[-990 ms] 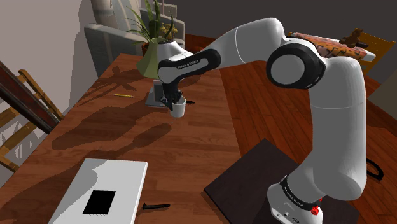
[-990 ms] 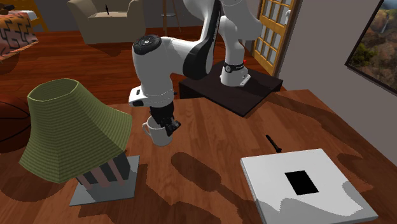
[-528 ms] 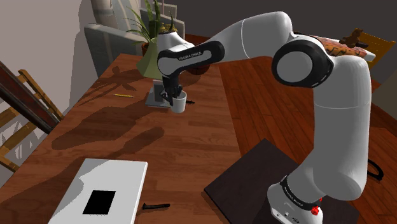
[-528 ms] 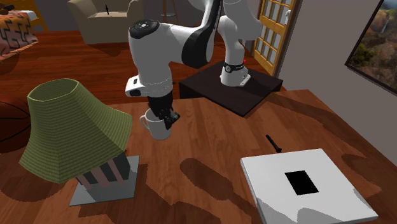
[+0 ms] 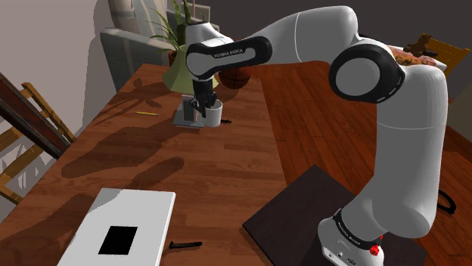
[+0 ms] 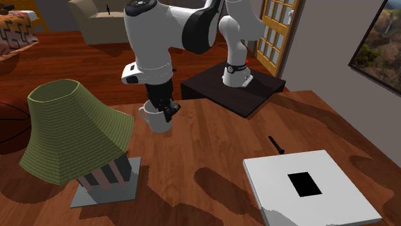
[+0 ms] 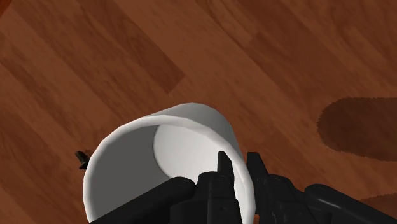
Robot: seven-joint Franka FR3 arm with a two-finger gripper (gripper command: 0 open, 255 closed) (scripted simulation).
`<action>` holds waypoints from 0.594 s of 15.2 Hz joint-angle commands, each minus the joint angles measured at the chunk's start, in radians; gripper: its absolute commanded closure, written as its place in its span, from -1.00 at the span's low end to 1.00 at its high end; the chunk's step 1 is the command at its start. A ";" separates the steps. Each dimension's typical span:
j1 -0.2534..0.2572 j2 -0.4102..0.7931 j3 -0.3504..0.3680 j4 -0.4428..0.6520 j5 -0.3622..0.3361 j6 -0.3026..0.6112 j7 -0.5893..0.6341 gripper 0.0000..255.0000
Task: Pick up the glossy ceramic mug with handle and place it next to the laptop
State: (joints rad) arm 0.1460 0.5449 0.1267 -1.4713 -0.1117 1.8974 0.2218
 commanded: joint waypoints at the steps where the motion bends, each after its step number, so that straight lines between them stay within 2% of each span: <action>1: 0.000 -0.015 0.001 0.004 0.002 -0.019 -0.001 1.00; 5: 0.000 -0.029 0.002 0.034 0.005 -0.062 -0.005 1.00; 9: 0.035 -0.131 0.026 -0.126 0.013 -0.008 0.061 1.00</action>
State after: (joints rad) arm 0.1708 0.4320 0.1462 -1.5683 -0.1004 1.8797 0.2641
